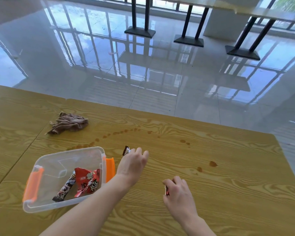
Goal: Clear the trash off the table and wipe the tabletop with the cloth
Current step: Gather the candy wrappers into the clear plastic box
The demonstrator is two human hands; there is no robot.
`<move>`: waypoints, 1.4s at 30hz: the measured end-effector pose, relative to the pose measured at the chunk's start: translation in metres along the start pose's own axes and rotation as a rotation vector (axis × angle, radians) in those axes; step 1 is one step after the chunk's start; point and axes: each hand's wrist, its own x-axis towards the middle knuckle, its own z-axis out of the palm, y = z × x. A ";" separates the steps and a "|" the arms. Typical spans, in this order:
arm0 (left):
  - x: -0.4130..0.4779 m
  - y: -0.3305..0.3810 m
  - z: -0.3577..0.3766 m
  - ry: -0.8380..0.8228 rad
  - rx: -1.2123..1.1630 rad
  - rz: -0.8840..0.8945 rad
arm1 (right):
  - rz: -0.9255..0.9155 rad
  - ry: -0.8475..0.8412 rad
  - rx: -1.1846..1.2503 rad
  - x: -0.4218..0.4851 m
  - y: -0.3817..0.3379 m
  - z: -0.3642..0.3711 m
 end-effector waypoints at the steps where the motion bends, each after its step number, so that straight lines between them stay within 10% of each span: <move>1: -0.003 0.000 -0.007 0.028 0.004 0.012 | -0.023 0.019 0.024 0.004 -0.006 -0.006; 10: -0.052 -0.041 -0.067 0.333 -0.008 0.010 | -0.301 0.143 0.205 0.037 -0.086 -0.053; 23: -0.161 -0.133 -0.058 0.267 0.241 -0.235 | -0.681 -0.059 0.237 0.047 -0.219 -0.012; 42: -0.175 -0.170 -0.014 0.230 0.132 -0.346 | -0.632 -0.045 0.100 0.048 -0.226 0.022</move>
